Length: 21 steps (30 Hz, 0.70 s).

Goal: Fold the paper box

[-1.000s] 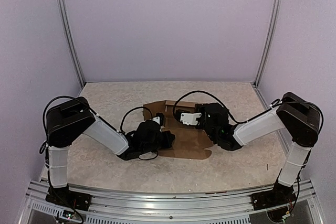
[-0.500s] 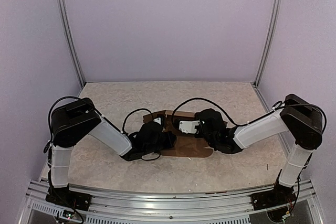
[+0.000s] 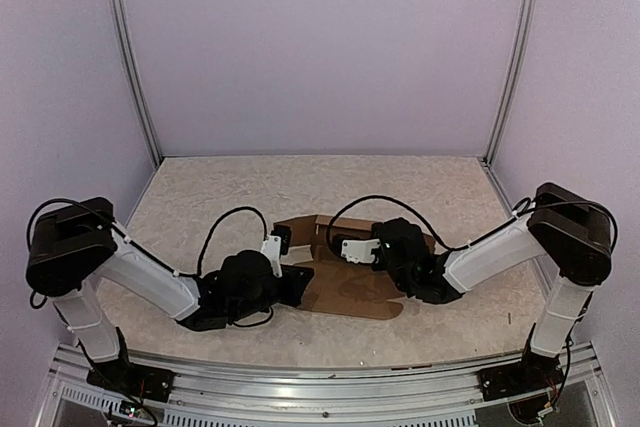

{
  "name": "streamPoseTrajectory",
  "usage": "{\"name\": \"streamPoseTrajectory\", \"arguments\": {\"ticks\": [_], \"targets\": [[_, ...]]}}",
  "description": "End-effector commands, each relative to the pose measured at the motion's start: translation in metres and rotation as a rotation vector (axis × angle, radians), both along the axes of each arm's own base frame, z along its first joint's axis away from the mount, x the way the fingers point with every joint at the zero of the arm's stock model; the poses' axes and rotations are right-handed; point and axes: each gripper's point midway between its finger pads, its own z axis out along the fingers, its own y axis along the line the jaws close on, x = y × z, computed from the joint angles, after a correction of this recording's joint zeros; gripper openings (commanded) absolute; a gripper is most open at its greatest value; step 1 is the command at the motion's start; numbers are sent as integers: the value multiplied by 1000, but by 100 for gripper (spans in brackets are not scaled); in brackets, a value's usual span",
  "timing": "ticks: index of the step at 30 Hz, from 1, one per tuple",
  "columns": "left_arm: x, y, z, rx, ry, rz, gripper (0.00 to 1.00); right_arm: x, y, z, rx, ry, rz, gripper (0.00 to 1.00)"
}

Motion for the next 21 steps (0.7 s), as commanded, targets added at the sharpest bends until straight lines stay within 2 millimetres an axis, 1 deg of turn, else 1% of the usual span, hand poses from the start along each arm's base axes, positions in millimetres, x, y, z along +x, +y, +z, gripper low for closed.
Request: {"name": "streamPoseTrajectory", "arguments": {"ticks": [1, 2, 4, 5, 6, 7, 8, 9, 12, 14, 15, 17, 19, 20, 21], "targets": [[-4, 48, 34, 93, -103, 99, 9, -7, -2, -11, -35, -21, -2, 0], [-6, 58, 43, 88, -109, 116, 10, -7, -1, -9, -29, -29, -5, 0], [-6, 82, 43, 126, -91, 187, 11, -8, 0, -4, -18, -44, -6, 0], [-2, 96, 40, 140, -69, 237, 15, -10, 0, -4, -17, -46, -2, 0], [3, 109, 43, 139, -61, 276, 21, -12, 2, -4, -17, -46, 3, 0], [8, 122, 41, 146, -53, 306, 30, -13, 2, -5, -20, -46, 5, 0], [15, 136, 41, 141, -44, 336, 37, -14, 2, -7, -26, -45, 11, 0], [24, 150, 42, 130, -40, 359, 41, -15, 3, -9, -30, -45, 14, 0], [49, 192, 40, 119, -33, 447, 48, -17, 1, -13, -48, -47, 15, 0], [67, 210, 44, 84, -40, 473, 49, -17, 2, -15, -54, -48, 17, 0], [75, 211, 49, 71, -50, 464, 50, -17, 2, -15, -53, -48, 17, 0], [90, 207, 48, 82, -46, 417, 50, -17, 3, -16, -54, -46, 17, 0], [103, 189, 44, 91, -37, 332, 50, -17, 4, -17, -58, -46, 17, 0], [108, 176, 31, 105, -14, 274, 50, -17, 4, -17, -59, -46, 17, 0], [111, 161, 24, 106, 2, 208, 49, -17, 5, -18, -62, -46, 18, 0]]}}
